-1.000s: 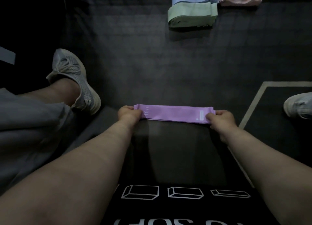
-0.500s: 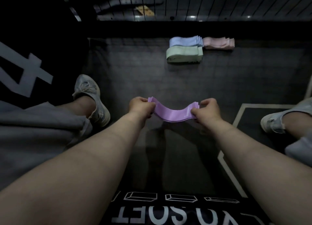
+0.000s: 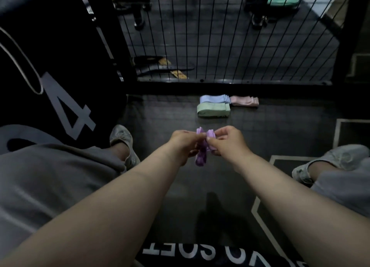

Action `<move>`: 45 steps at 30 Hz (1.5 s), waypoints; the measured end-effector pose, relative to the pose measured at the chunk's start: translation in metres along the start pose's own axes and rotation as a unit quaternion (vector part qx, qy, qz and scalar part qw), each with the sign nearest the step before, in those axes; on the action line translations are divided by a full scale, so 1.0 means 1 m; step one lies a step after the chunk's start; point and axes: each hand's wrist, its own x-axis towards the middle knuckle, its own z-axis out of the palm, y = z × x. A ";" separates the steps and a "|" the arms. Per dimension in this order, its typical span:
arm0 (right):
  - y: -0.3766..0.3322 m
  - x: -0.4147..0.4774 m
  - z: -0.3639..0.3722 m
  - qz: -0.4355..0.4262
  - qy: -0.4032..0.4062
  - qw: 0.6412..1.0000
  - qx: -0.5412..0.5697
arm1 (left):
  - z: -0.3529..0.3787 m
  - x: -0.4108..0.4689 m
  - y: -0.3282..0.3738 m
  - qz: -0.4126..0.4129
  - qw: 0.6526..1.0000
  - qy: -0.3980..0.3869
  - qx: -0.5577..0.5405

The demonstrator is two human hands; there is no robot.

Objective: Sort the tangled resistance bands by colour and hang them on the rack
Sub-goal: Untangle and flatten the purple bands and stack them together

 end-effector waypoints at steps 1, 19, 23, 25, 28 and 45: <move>-0.003 -0.004 -0.003 -0.006 0.000 1.000 0.000 | -0.002 -0.006 0.000 -0.002 1.000 -0.007 -0.016; -0.058 -0.068 -0.033 -0.183 0.001 0.972 -0.150 | -0.006 -0.100 0.042 0.052 0.994 -0.064 -0.074; -0.070 -0.075 -0.042 -0.199 0.014 0.963 -0.178 | -0.012 -0.113 0.047 0.043 0.988 -0.125 -0.086; -0.079 -0.080 -0.047 -0.208 0.013 0.961 -0.181 | -0.013 -0.115 0.048 0.058 0.991 -0.100 -0.073; -0.096 -0.089 -0.056 -0.228 -0.037 0.955 -0.183 | -0.018 -0.105 0.042 0.083 0.994 0.022 -0.072; -0.137 -0.116 -0.104 -0.291 -0.147 0.939 -0.113 | -0.038 -0.132 0.032 0.071 0.929 -0.192 -0.308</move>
